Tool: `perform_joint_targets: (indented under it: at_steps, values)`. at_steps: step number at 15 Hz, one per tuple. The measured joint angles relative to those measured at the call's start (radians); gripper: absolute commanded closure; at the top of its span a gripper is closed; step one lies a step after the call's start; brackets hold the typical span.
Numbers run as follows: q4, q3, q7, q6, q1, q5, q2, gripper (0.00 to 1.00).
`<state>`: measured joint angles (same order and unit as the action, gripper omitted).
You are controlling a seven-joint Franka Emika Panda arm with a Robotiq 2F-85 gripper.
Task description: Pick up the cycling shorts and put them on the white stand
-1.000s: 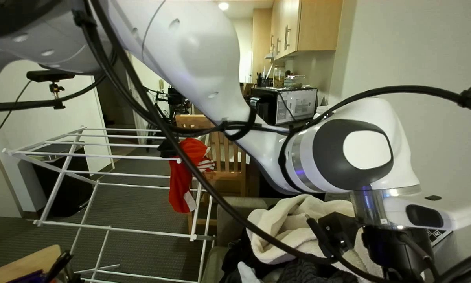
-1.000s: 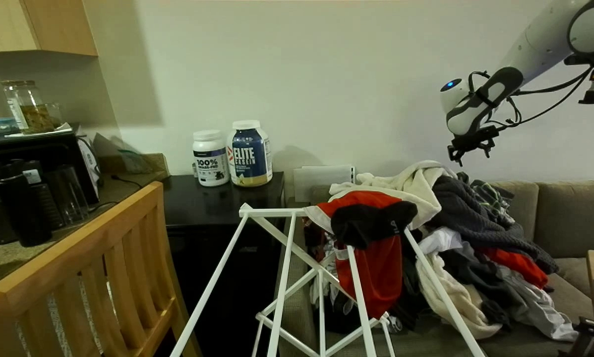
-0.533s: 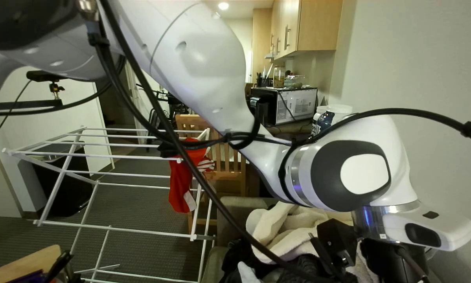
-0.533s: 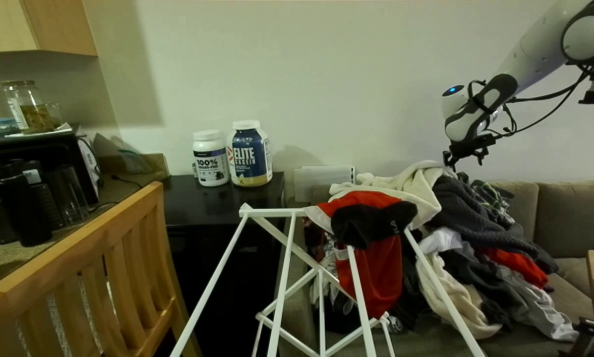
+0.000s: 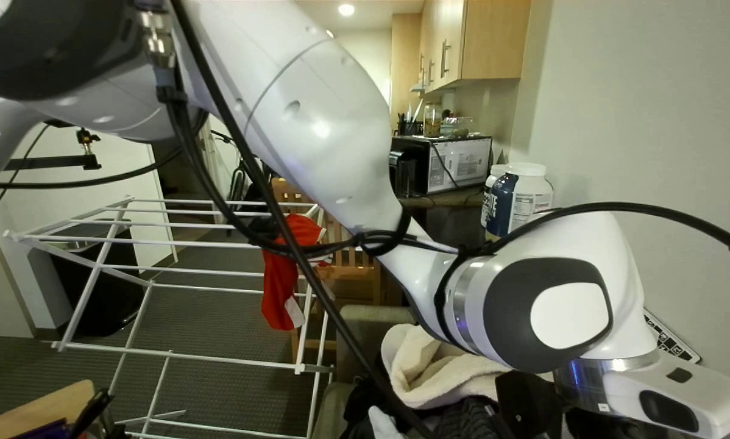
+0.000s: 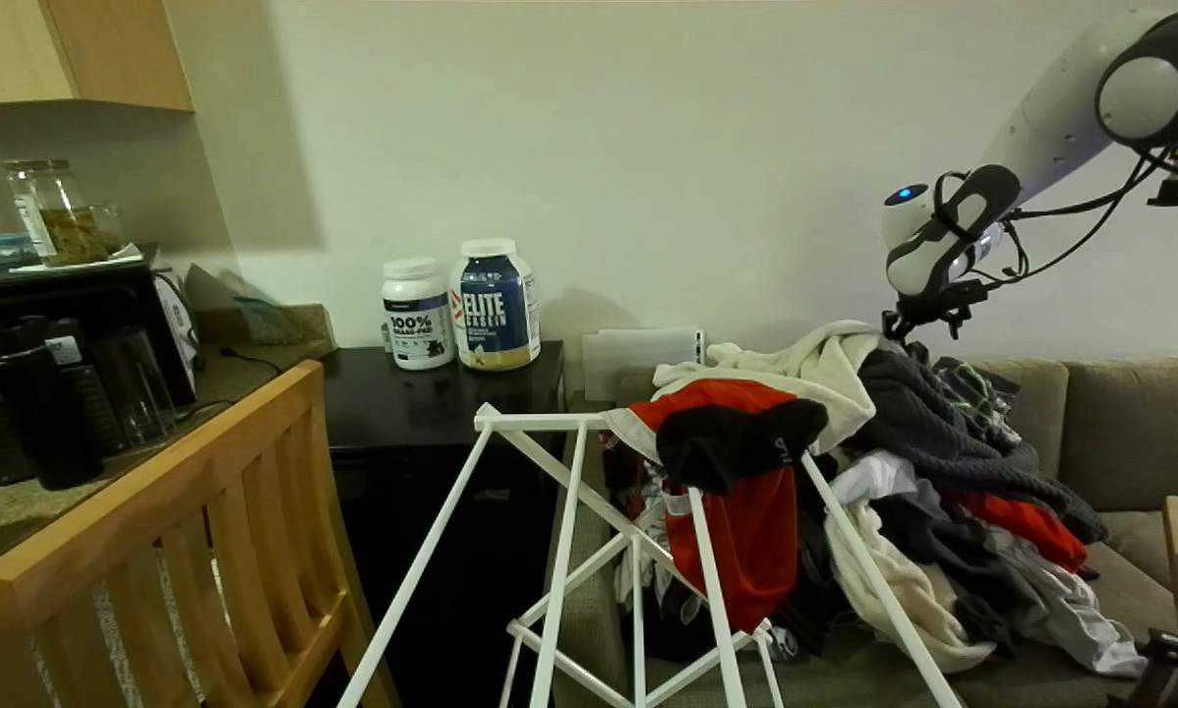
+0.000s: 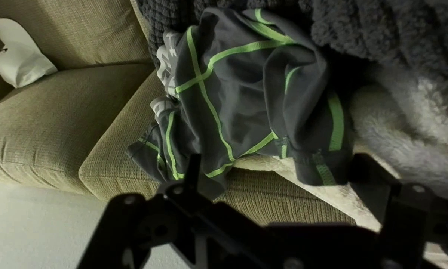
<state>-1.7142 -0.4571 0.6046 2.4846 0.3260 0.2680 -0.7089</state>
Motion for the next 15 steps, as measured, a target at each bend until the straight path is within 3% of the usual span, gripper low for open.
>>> perform_joint_targets:
  at_steps: [15]
  values:
    - [0.013,-0.083,0.0,-0.001,0.009,-0.006,-0.017,0.0]
